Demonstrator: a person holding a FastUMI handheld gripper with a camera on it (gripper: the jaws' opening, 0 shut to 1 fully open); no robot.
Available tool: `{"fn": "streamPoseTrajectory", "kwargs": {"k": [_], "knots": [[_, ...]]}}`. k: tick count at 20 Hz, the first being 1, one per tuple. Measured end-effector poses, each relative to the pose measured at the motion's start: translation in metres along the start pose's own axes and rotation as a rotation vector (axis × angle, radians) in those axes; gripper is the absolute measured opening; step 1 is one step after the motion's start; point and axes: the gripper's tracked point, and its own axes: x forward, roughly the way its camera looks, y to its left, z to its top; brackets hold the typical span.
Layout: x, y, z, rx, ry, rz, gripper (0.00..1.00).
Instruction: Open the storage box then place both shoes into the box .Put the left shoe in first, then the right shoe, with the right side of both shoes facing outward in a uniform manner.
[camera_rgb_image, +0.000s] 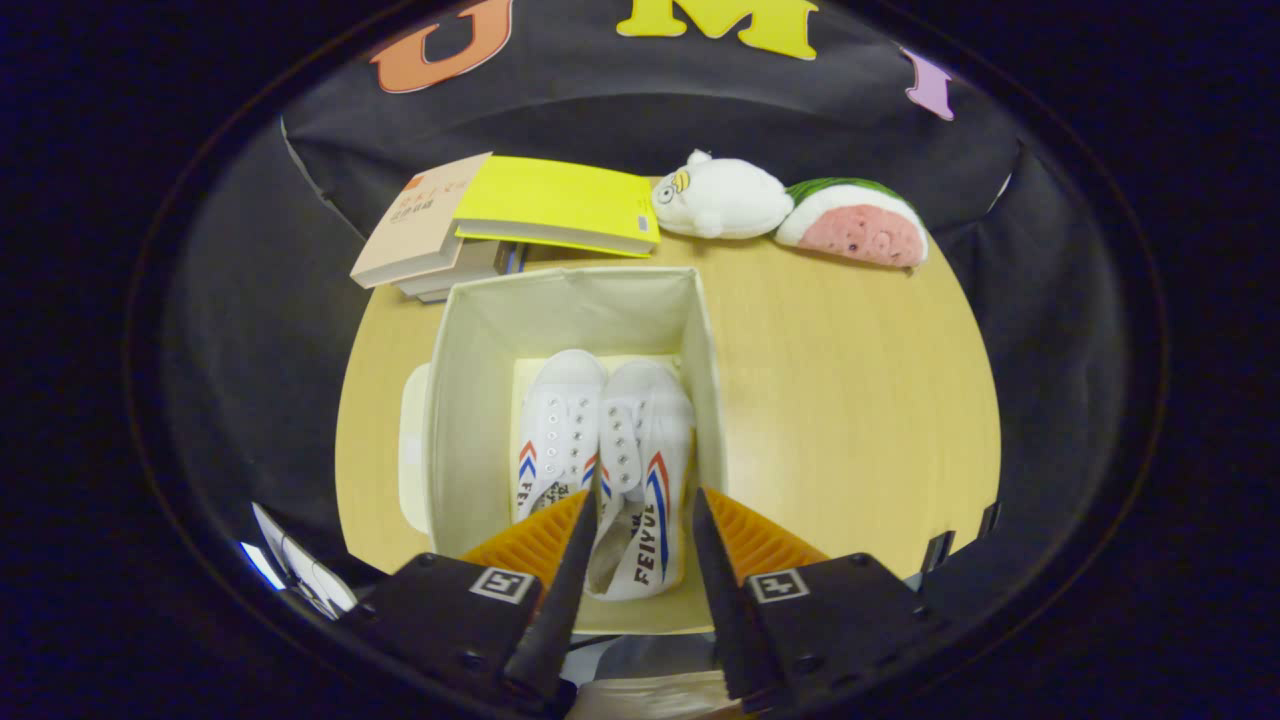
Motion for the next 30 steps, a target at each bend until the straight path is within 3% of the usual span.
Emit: {"fn": "streamPoseTrajectory", "kwargs": {"k": [3,8,13,16,19,25,30], "knots": [[-0.028,-0.006,0.011,-0.019,-0.07,-0.029,0.79],[-0.083,-0.024,0.026,0.056,-0.228,-0.033,0.79],[-0.155,-0.028,0.042,0.016,-0.5,0.003,0.8],[-0.192,-0.049,0.043,0.065,-0.645,0.012,0.81],[-0.229,-0.071,0.04,0.073,-0.781,0.044,0.89],[-0.277,-0.135,-0.004,0.005,-0.939,-0.047,0.98],[-0.286,-0.16,-0.051,-0.01,-1.018,-0.031,1.0]]}}
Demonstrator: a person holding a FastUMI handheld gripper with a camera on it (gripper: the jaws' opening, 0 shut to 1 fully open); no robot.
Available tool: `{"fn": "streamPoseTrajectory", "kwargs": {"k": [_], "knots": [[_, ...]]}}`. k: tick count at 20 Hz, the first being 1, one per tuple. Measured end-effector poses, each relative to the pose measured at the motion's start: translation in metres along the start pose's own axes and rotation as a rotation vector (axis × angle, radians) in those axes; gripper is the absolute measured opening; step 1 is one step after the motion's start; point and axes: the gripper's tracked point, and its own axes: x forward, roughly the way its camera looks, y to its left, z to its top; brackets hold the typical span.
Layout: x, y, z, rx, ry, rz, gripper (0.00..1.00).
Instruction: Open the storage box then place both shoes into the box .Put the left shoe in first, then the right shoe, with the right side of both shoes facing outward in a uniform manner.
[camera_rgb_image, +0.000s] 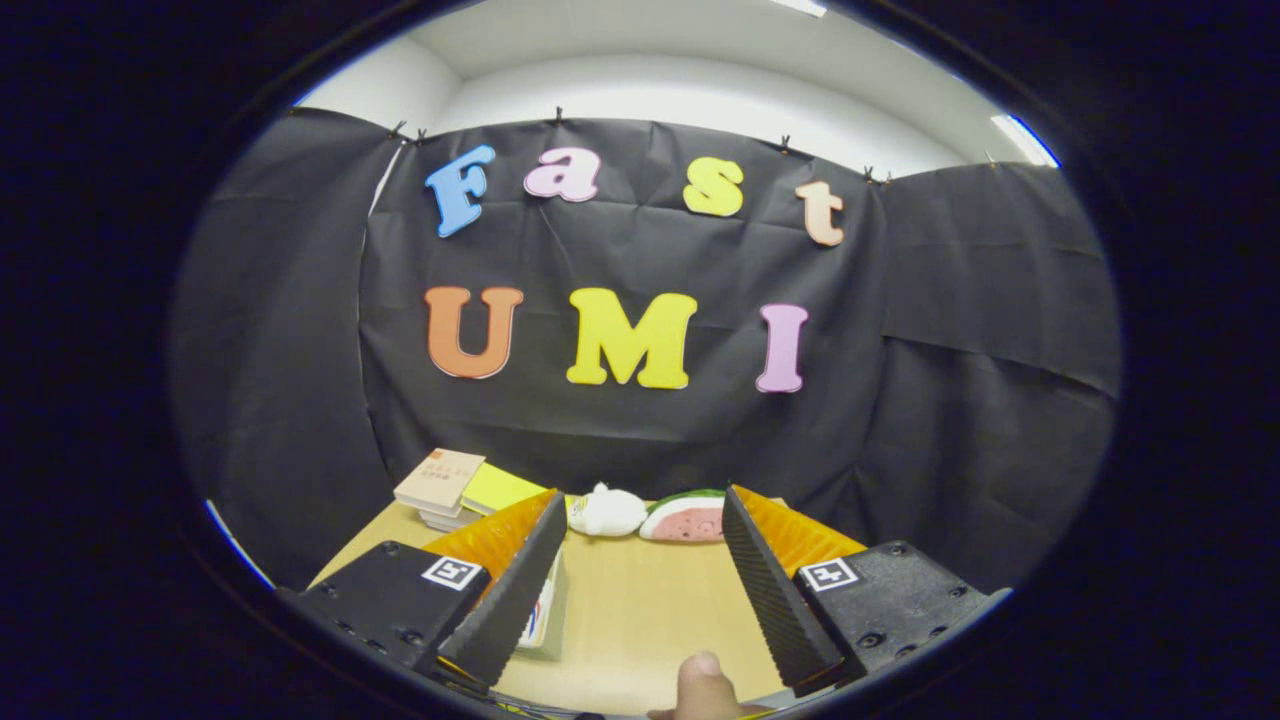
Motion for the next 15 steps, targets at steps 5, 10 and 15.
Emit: {"fn": "streamPoseTrajectory", "kwargs": {"k": [5,10,15], "knots": [[-0.03,-0.014,-0.022,0.042,-0.039,-0.001,1.0],[-0.049,-0.003,-0.031,0.022,-0.071,-0.012,1.0],[-0.054,0.006,-0.028,0.065,-0.108,0.01,1.0]]}}
